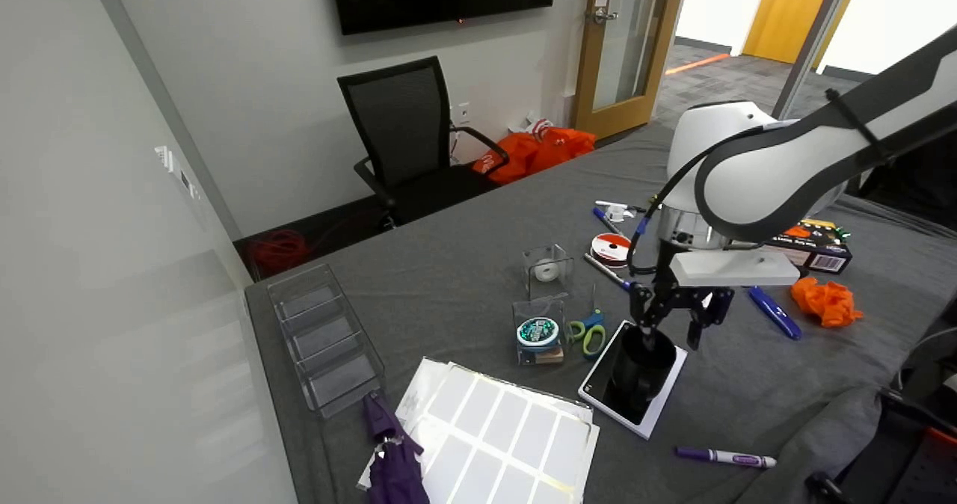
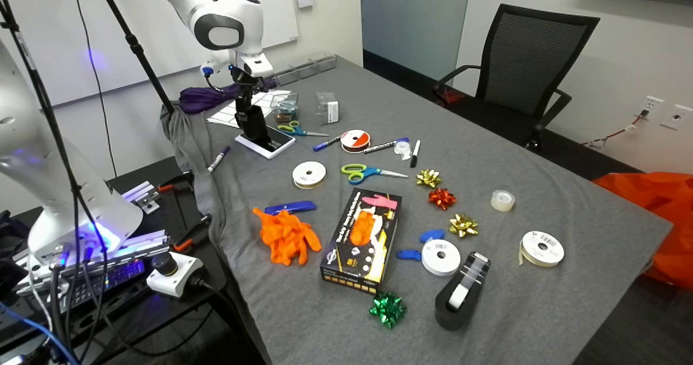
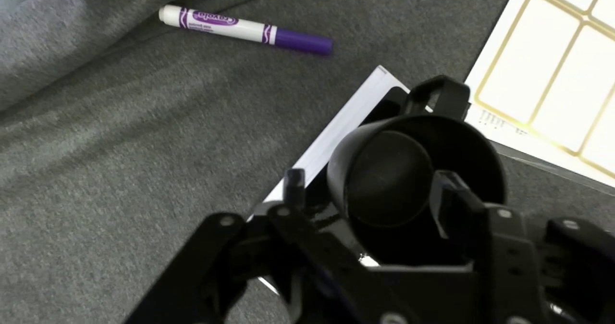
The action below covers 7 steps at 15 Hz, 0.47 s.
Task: Place the black mug upright.
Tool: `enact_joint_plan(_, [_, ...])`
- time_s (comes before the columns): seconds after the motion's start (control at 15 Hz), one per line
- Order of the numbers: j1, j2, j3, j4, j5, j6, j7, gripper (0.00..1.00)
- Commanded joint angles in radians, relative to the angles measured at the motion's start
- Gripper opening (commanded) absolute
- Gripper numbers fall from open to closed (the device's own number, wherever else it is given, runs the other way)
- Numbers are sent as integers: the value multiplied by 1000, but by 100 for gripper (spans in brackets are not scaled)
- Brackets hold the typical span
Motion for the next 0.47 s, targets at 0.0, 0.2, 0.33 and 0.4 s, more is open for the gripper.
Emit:
enact_joint_plan(0.0, [5,-80,-5,-63,-32,-23,-16,99])
enact_joint_plan(0.2, [8,-141,-8,-98,-116,-67,-3,100])
enact_joint_plan(0.33, [4,-176,-4,-119,-171,-96,-5,100])
enact_joint_plan(0.4, [2,-192,-2,-130,-193,-106,-10,100])
